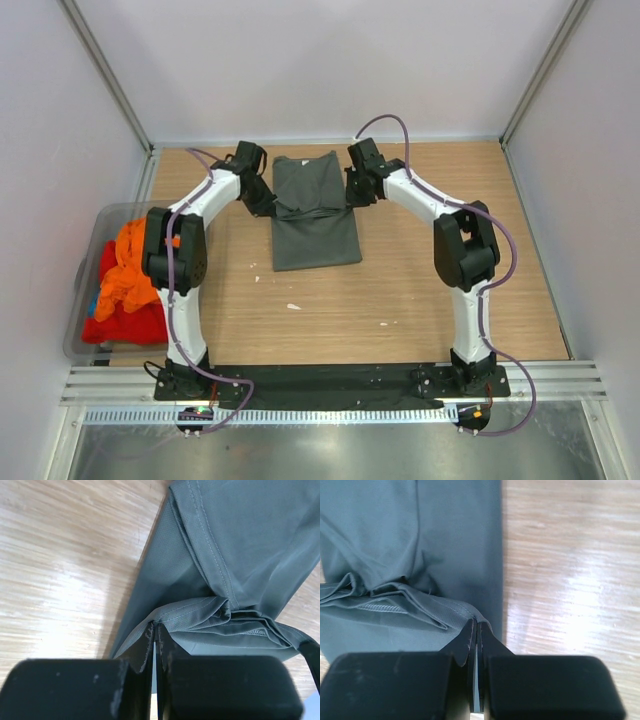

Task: Fold and stack the t-shirts
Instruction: Fold the tshirt

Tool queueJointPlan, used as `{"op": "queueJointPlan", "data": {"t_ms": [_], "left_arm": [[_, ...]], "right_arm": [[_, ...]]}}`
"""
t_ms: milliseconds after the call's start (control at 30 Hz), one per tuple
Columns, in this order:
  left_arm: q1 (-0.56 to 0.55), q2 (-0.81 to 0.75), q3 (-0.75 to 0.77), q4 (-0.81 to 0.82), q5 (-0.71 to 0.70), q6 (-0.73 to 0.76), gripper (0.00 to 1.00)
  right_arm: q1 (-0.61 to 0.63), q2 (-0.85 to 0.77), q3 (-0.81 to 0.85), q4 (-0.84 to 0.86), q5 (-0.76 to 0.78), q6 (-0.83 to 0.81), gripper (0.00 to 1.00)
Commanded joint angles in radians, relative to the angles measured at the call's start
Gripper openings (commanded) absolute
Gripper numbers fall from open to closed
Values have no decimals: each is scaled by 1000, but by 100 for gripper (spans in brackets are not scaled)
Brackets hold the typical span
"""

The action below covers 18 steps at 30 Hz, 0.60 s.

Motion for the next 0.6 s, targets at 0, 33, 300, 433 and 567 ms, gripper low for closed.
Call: {"op": "queueJointPlan", "data": {"t_ms": [0, 33, 300, 433, 567], "left_arm": [[14, 44, 70, -18, 13, 22, 0], [15, 55, 81, -24, 15, 20, 0], [23, 84, 121, -18, 1, 29, 0], [29, 124, 169, -41, 18, 34, 3], [40, 121, 207, -83, 3, 54, 23]], "right_arm": [[-8, 12, 76, 23, -43, -36, 1], [-11, 31, 102, 18, -47, -39, 1], [-16, 62, 142, 26, -50, -46, 1], [-23, 99, 168, 20, -48, -34, 8], [-34, 131, 234, -8, -47, -39, 22]]}}
